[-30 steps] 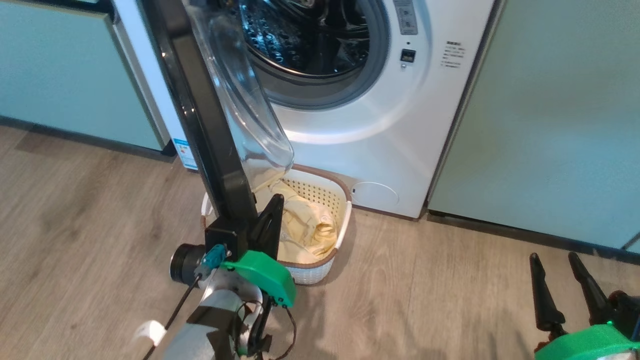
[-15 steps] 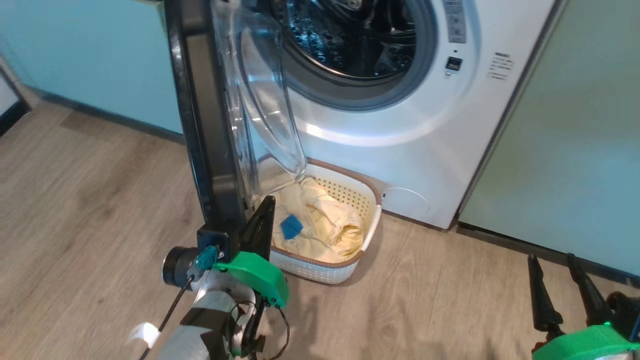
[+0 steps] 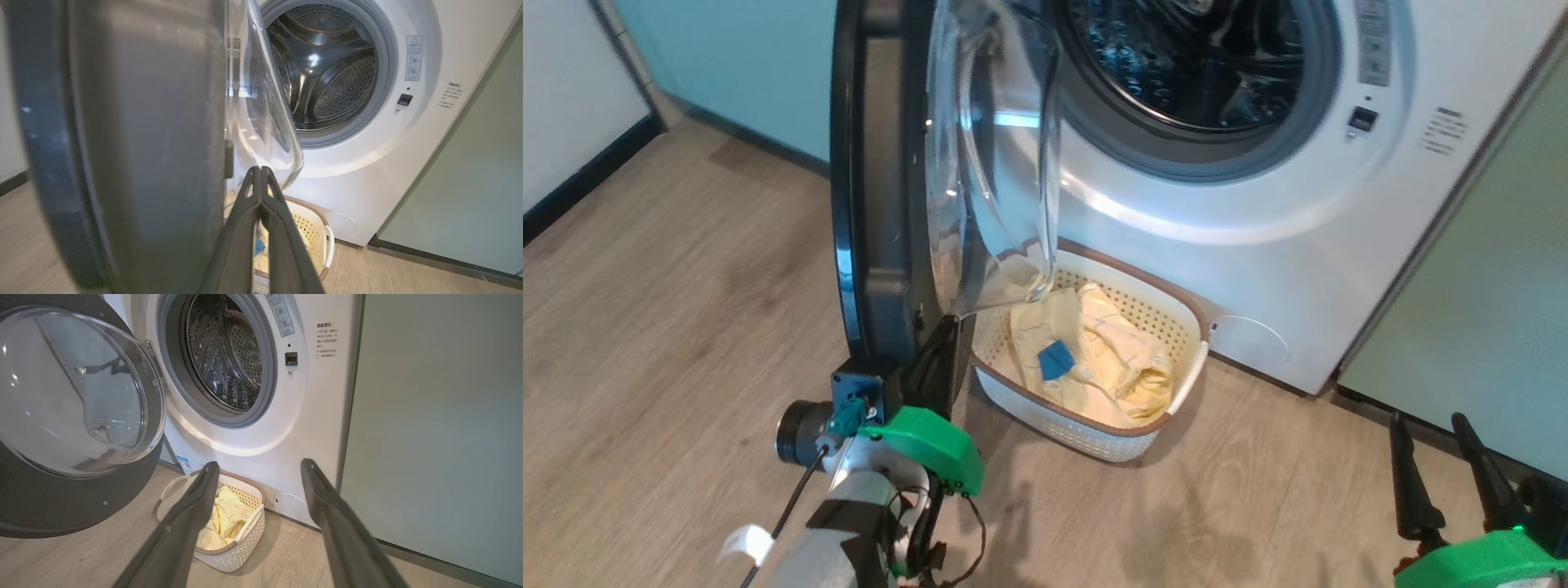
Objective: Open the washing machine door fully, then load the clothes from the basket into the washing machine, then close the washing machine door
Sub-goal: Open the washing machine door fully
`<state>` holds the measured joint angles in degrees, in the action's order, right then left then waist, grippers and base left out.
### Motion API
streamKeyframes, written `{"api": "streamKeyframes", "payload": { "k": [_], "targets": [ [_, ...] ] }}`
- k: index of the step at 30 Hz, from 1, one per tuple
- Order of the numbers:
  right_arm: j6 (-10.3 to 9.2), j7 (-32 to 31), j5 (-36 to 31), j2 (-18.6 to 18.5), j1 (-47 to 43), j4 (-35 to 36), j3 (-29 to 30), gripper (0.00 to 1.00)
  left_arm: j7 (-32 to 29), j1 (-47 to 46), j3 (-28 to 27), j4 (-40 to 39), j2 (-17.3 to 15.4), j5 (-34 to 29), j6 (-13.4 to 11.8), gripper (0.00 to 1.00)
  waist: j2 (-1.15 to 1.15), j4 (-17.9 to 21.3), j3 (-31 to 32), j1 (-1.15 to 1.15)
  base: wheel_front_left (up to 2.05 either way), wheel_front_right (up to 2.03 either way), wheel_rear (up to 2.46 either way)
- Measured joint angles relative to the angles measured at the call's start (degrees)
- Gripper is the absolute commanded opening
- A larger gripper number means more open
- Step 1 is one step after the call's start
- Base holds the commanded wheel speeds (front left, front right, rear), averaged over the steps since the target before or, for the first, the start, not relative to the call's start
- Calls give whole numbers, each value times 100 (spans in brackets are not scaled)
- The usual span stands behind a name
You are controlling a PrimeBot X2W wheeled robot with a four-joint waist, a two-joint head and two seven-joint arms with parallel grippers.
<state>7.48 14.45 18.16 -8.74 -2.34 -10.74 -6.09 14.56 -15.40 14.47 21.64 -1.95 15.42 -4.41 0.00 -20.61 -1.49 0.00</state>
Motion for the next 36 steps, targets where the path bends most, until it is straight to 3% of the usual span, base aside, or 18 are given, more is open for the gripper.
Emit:
{"api": "streamKeyframes", "payload": {
  "k": [16, 36],
  "targets": [
    [0, 0, 0, 12, 1, 3, 21, 100, 0, -85, -553, 264, -7, -140, 125, 0, 0, -504, -5, 0, 0, 0, 0],
    [0, 0, 0, -15, 9, 13, -42, 100, 0, -758, -1472, 1218, -238, -175, 280, 0, 0, -550, -181, 0, 0, 0, 0]
  ]
}}
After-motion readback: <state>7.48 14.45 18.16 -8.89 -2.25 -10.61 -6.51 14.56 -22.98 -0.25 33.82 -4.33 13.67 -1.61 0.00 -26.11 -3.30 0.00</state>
